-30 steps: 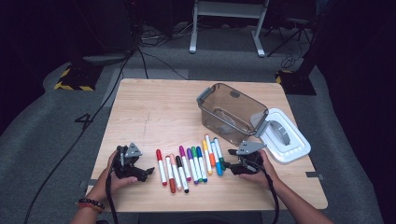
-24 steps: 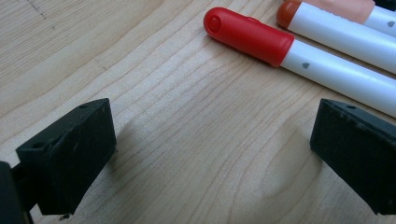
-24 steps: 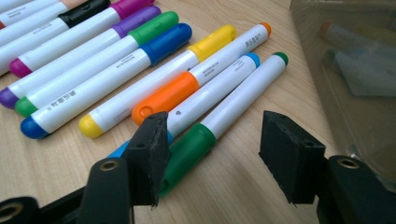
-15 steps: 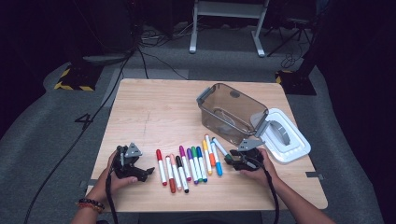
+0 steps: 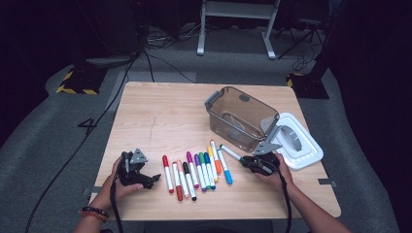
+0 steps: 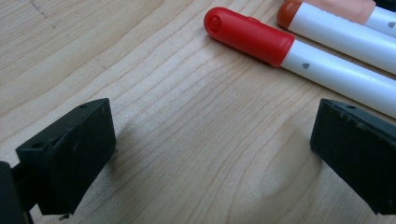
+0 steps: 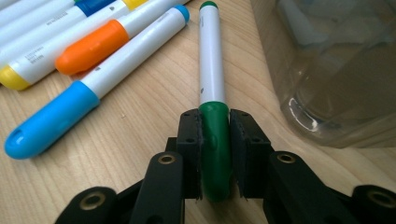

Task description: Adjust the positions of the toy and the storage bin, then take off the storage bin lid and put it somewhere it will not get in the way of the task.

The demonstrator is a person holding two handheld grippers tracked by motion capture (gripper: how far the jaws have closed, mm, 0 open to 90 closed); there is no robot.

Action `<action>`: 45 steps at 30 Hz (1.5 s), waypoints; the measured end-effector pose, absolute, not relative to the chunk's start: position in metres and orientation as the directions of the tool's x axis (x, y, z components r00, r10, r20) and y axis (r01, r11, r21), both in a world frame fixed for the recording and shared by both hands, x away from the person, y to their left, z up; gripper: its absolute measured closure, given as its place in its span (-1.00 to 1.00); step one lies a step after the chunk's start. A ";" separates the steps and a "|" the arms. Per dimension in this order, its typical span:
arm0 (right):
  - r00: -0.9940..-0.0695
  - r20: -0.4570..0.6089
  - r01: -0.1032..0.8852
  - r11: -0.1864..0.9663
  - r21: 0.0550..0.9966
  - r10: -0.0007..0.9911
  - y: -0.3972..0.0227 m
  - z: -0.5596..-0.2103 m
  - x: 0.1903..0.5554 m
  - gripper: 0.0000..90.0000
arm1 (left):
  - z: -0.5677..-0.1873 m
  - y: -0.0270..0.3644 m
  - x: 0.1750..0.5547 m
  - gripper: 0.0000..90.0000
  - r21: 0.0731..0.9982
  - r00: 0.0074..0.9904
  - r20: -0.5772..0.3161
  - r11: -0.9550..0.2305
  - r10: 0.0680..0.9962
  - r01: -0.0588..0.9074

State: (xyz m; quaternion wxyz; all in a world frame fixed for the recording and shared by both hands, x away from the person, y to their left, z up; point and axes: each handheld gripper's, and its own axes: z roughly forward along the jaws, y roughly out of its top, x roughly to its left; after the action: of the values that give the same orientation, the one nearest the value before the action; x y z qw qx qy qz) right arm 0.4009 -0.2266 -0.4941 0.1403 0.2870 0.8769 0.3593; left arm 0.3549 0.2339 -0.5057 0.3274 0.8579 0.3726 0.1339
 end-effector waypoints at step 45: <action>-0.878 -0.103 0.205 0.561 0.802 0.468 -0.229 -0.437 0.378 0.67 | -0.506 0.233 0.359 -1.00 0.661 0.702 -0.020 -0.517 0.712 0.543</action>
State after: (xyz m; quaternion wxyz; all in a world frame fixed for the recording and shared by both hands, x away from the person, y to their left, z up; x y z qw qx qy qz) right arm 0.3776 -0.2286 -0.4374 0.1542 0.1934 0.8699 0.4267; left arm 0.3585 0.2331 -0.5058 0.3298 0.8615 0.3643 0.1279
